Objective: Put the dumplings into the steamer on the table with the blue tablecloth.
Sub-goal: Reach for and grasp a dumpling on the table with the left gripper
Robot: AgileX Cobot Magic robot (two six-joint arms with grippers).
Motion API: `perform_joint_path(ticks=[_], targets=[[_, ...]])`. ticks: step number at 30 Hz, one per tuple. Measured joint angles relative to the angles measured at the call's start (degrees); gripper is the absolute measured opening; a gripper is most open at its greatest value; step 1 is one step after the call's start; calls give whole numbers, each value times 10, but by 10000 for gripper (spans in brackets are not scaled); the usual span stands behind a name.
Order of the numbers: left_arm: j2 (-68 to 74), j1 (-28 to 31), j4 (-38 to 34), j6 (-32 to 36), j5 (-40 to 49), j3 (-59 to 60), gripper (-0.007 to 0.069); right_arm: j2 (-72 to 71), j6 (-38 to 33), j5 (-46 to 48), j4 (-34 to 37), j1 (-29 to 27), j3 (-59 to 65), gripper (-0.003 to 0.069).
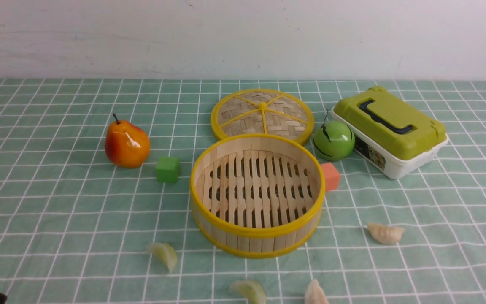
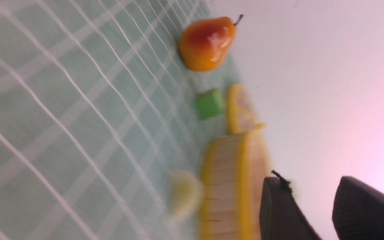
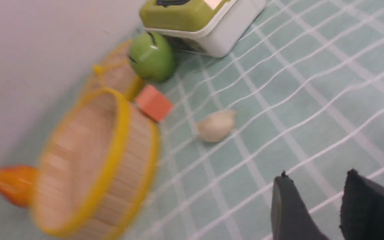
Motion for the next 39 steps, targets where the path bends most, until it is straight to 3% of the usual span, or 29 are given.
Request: perform_joint_path(ticks=[1, 3, 9, 12, 17, 21, 23, 25, 28, 32, 34, 36, 39], targets=[[0, 0, -88, -55, -12, 0, 237, 0, 56, 6, 77, 0, 2, 239], [0, 0, -147, -81, -22, 0, 237, 0, 88, 8, 137, 0, 2, 239], [0, 0, -188, -87, -28, 0, 237, 0, 91, -20, 172, 0, 2, 239], [0, 0, -183, -56, -6, -8, 237, 0, 62, -25, 171, 0, 2, 239], [8, 0, -98, 243, 65, -118, 232, 20, -137, -17, 169, 0, -90, 210], [107, 0, -31, 333, 155, -211, 134, 142, -317, 29, 156, 2, -224, 65], [188, 0, 13, 345, 215, -265, 59, 215, -392, 61, 139, 7, -290, 1], [273, 0, 70, 360, 289, -318, -14, 294, -466, 111, 117, 15, -359, -19], [385, 0, 148, 372, 382, -381, -14, 398, -532, 205, 85, 40, -443, -20], [492, -18, 205, 369, 413, -433, -14, 480, -553, 277, 49, 107, -499, -20], [575, -75, 234, 363, 413, -470, -3, 532, -556, 322, 19, 172, -531, -20], [597, -94, 244, 363, 413, -479, 14, 543, -557, 333, 7, 192, -540, -18], [698, -181, 277, 330, 395, -513, 147, 558, -557, 345, -37, 240, -552, -17]])
